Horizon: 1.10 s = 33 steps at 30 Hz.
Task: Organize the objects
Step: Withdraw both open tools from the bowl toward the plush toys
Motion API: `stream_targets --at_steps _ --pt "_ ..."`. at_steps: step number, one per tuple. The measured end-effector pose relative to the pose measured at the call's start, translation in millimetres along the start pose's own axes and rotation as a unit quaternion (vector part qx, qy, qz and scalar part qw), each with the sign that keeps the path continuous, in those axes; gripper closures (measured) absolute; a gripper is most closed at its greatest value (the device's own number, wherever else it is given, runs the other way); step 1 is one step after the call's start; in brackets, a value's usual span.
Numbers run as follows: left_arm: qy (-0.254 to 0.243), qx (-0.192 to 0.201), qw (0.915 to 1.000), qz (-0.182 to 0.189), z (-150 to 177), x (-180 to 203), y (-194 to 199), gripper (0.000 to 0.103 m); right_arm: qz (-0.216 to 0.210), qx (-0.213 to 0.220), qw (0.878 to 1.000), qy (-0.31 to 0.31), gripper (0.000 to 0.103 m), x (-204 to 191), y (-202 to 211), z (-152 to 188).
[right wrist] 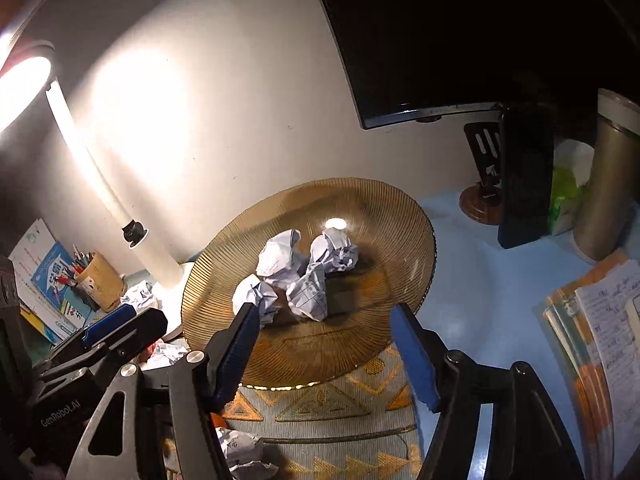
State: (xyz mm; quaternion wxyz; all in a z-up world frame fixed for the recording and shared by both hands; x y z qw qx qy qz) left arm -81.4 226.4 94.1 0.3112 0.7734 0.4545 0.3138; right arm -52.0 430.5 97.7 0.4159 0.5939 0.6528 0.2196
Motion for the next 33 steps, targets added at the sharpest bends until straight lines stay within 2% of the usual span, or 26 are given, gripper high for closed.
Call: stream_targets --at_steps 5,7,11,15,21,23,24,29,33 --pt "0.034 0.037 0.9988 0.002 48 -10 47 0.026 -0.037 -0.012 0.999 0.009 0.036 -17 20 47" --pt "0.041 0.049 0.9978 -0.013 72 -13 62 0.026 -0.047 -0.014 0.999 0.013 0.036 -26 25 67" --pt "0.043 0.061 0.9943 -0.076 123 -21 77 0.026 -0.014 -0.003 0.999 0.033 0.036 -43 26 104" --pt "0.068 0.050 0.9927 -0.086 160 -45 73 0.024 0.023 0.011 0.997 0.067 0.036 -57 15 133" --pt "0.086 0.049 0.9925 -0.072 175 -64 67 0.023 0.038 0.006 0.995 0.092 0.035 -64 1 150" --pt "0.089 0.042 0.9926 -0.070 176 -66 66 0.014 0.035 -0.001 0.996 0.085 0.028 -60 -1 150" --pt "0.092 0.040 0.9928 -0.066 176 -66 65 0.014 0.035 -0.003 0.996 0.080 0.024 -58 -2 150" --pt "0.109 0.041 0.9917 -0.055 177 -71 66 0.014 0.032 -0.002 0.997 0.072 0.024 -54 -2 150" --pt "0.115 0.039 0.9913 -0.050 177 -73 65 0.014 0.049 -0.005 0.995 0.089 0.024 -63 -5 152"
Point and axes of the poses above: each gripper's, at about its wrist camera, not at the fingertips, and y roughly against the way its jaws point, x to its right, z to its underside, the point moved 3 cm from there along -y, roughly the way its jaws point, and after that the axes turned 14 degrees about -x, right-handed, at the moved point
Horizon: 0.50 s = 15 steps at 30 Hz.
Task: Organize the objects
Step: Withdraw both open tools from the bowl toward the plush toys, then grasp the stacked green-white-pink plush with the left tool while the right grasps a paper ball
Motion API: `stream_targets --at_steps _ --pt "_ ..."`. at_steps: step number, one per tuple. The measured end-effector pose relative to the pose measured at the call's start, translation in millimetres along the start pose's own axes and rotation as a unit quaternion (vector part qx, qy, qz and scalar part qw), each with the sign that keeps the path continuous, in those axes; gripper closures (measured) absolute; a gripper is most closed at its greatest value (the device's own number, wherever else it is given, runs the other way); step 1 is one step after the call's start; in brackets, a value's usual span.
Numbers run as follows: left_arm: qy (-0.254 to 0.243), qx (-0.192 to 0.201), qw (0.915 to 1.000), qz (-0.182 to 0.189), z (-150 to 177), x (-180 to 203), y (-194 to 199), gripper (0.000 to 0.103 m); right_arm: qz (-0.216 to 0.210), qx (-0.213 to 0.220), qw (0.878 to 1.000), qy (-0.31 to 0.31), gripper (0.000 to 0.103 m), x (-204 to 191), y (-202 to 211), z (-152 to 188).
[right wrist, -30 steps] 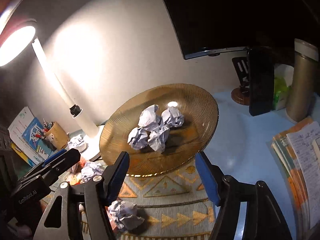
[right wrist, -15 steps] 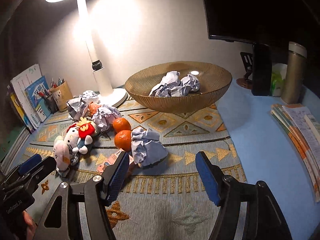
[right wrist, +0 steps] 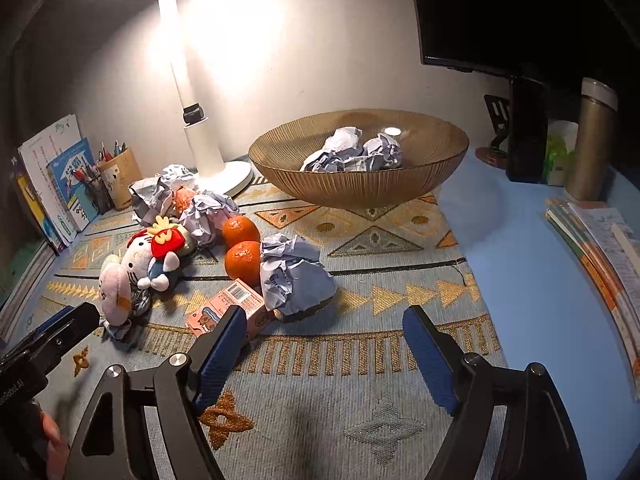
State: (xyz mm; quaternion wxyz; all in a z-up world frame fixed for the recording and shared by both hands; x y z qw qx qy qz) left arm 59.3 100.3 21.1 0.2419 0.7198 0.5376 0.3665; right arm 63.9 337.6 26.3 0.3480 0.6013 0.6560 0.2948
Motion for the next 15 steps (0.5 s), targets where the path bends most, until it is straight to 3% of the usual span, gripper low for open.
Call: stream_targets --at_steps 5,9,15 --pt "0.012 -0.005 0.9999 0.008 -1 -5 -1 0.014 0.022 0.003 0.999 0.025 0.022 -10 0 2" --pt "0.071 -0.014 0.9968 0.033 -4 -26 -1 0.014 0.021 -0.001 0.999 0.029 0.021 -11 -2 1" --pt "0.196 -0.072 0.9733 0.096 -22 -65 -26 0.014 -0.020 -0.032 0.999 0.023 0.021 -6 -15 -20"
Point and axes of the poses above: each gripper's, at about its wrist camera, not at the fingertips, and y roughly against the way its jaws point, x to its right, z to its underside, the point moved 3 cm from there along -y, roughly the way its jaws point, and after that the axes turned 14 degrees about -x, right-handed, at the moved point
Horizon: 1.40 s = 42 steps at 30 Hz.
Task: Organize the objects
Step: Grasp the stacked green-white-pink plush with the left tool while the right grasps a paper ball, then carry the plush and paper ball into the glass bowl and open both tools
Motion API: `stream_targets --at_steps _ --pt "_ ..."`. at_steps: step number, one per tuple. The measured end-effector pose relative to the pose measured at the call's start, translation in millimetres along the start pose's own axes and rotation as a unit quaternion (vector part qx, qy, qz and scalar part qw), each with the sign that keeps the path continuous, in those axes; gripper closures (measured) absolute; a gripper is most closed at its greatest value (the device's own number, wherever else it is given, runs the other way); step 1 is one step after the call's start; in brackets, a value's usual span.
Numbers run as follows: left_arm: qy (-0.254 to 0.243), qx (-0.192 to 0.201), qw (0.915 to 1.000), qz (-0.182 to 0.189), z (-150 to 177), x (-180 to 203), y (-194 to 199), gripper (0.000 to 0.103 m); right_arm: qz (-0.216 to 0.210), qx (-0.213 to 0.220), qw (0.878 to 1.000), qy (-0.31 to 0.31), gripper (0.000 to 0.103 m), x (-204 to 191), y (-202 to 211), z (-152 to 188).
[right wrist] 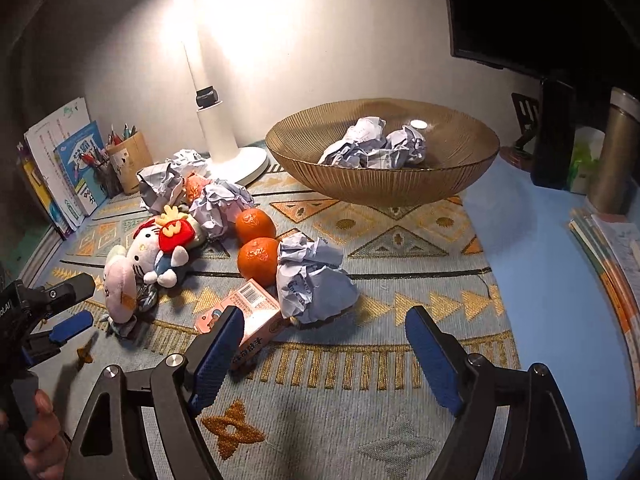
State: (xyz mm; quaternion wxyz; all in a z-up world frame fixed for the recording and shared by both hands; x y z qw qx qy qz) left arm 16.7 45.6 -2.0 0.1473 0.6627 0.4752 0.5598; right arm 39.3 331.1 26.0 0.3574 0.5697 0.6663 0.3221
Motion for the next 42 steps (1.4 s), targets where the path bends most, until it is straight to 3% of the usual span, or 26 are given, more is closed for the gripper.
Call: stream_targets --at_steps 4,8,10,12,15,17,23,26,29,32,37,40,42 --pt "0.031 -0.017 0.9994 0.005 -20 -2 -14 0.014 -0.028 -0.021 0.999 0.007 0.021 1 -13 -24" --pt "0.035 -0.030 0.9986 -0.025 -29 1 -27 0.016 -0.035 -0.052 0.998 0.012 0.021 3 -35 -36" --pt "0.025 -0.024 0.9987 -0.039 -29 5 -28 0.022 -0.049 -0.062 0.997 0.006 0.022 5 -43 -38" --pt "0.018 -0.024 0.9982 -0.052 -28 6 -31 0.039 -0.064 -0.065 0.996 0.003 0.032 7 -46 -37" --pt "0.010 -0.020 0.9986 -0.047 -28 2 -30 0.046 -0.077 -0.071 0.994 0.003 0.052 7 -50 -37" --pt "-0.008 -0.015 0.9988 -0.046 -27 4 -25 0.049 -0.084 -0.070 0.994 0.004 0.060 8 -49 -37" --pt "-0.094 0.026 0.9939 -0.052 -17 36 7 0.050 -0.083 -0.028 0.996 0.003 0.061 9 -23 -36" --pt "-0.160 0.040 0.9841 -0.065 -7 60 18 0.050 -0.081 -0.019 0.997 0.006 0.061 7 -7 -33" --pt "-0.218 0.039 0.9726 -0.072 8 80 20 0.050 -0.052 -0.014 0.998 0.019 0.061 5 5 -22" --pt "-0.256 0.035 0.9630 -0.076 22 94 16 0.050 -0.017 -0.021 0.999 0.026 0.061 8 7 -10" --pt "-0.309 0.021 0.9477 -0.078 40 113 0 0.050 -0.014 -0.034 0.999 0.016 0.061 21 4 1" --pt "-0.355 -0.001 0.9301 -0.096 54 122 -15 0.050 -0.016 -0.047 0.999 0.018 0.061 24 1 8" --pt "-0.396 -0.018 0.9108 -0.115 65 127 -24 0.050 -0.007 -0.055 0.998 0.029 0.061 23 -1 13"
Point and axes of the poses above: each gripper's, at about its wrist camera, not at the fingertips, and y roughly against the way its jaws point, x to its right, z to its underside, the point moved 3 cm from there along -y, roughly the way its jaws point, and after that the axes turned 14 degrees about -x, right-handed, at the moved point
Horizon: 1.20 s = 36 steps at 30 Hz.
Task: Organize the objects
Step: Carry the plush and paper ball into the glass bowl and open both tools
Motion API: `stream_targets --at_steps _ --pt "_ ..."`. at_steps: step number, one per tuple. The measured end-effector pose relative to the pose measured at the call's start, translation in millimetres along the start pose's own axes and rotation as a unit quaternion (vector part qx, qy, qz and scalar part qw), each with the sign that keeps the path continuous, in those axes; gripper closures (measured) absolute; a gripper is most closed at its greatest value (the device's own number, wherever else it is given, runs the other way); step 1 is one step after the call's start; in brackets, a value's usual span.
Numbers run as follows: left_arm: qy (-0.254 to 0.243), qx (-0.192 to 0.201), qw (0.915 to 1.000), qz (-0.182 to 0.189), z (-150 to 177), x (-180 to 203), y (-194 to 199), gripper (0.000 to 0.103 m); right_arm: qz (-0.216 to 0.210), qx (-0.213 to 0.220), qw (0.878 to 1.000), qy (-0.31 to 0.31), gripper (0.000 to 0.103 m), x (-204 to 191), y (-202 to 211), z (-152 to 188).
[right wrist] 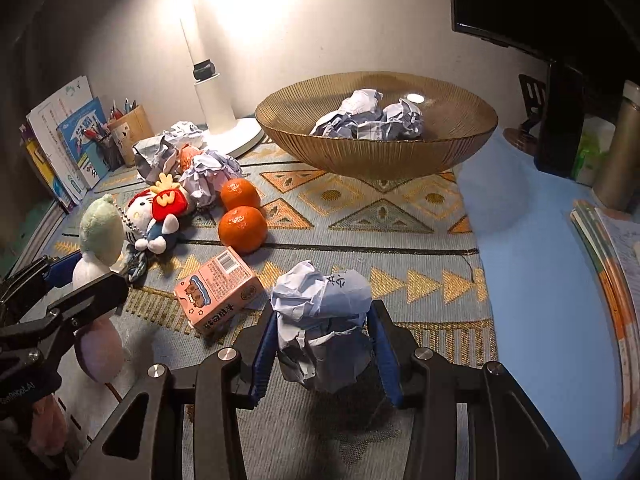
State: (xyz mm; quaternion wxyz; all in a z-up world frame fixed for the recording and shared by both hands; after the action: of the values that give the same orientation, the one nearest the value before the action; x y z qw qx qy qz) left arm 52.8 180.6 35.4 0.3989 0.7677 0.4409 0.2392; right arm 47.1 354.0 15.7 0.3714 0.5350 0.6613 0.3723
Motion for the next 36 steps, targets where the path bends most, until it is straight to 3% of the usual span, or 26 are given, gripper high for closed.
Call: stream_targets --at_steps 4,5,6,8,14,17,21,23,25,26,27,32,36 --pt "-0.073 -0.041 0.9964 -0.013 8 17 -12 0.046 0.034 -0.004 0.999 0.028 0.061 -7 -3 7" --pt "-0.073 -0.045 0.9962 -0.016 9 17 -14 0.039 0.036 -0.004 0.999 0.032 0.061 -9 -4 9" --pt "-0.067 -0.050 0.9964 -0.014 9 16 -16 0.025 0.035 -0.004 0.999 0.034 0.061 -10 -4 10" --pt "-0.041 -0.059 0.9974 -0.004 11 11 -17 0.014 0.030 -0.006 0.999 0.035 0.061 -11 -5 11" --pt "0.075 -0.094 0.9905 0.066 28 -9 -23 0.014 0.020 -0.010 0.999 0.030 0.058 -11 -5 17" --pt "0.134 -0.096 0.9833 0.078 33 -12 -27 0.014 0.006 -0.018 1.000 0.020 0.054 -8 -7 18" --pt "0.188 -0.083 0.9753 0.082 37 -17 -26 0.014 0.006 -0.021 1.000 0.015 0.041 -5 -7 20" --pt "0.207 -0.074 0.9716 0.089 37 -20 -26 0.016 -0.003 -0.020 1.000 0.013 0.041 -4 -6 21" --pt "0.207 -0.077 0.9720 0.081 35 -18 -27 0.033 -0.008 -0.019 1.000 0.013 0.041 -4 -5 21" --pt "0.200 -0.079 0.9722 0.093 33 -16 -28 0.046 -0.009 -0.018 1.000 0.016 0.048 -5 -5 21" --pt "0.200 -0.081 0.9715 0.098 32 -15 -28 0.046 -0.012 -0.018 1.000 0.019 0.059 -7 -5 21" --pt "0.172 -0.059 0.9793 0.088 20 -10 -17 0.050 -0.022 0.005 1.000 0.012 0.059 -7 10 16" --pt "0.127 -0.010 0.9887 0.080 -25 -7 6 0.050 -0.036 0.064 0.997 -0.003 0.059 3 48 -15"
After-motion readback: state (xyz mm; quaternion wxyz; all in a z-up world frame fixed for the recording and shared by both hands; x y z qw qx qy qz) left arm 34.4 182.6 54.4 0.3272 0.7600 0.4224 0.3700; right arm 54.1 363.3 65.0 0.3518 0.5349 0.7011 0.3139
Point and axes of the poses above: each gripper's, at about its wrist camera, not at the fingertips, and y roughly against the way its jaws point, x to its right, z to its underside, the point moved 3 cm from there along -y, roughly the way its jaws point, and after that the axes turned 14 degrees about -x, right-handed, at the moved point
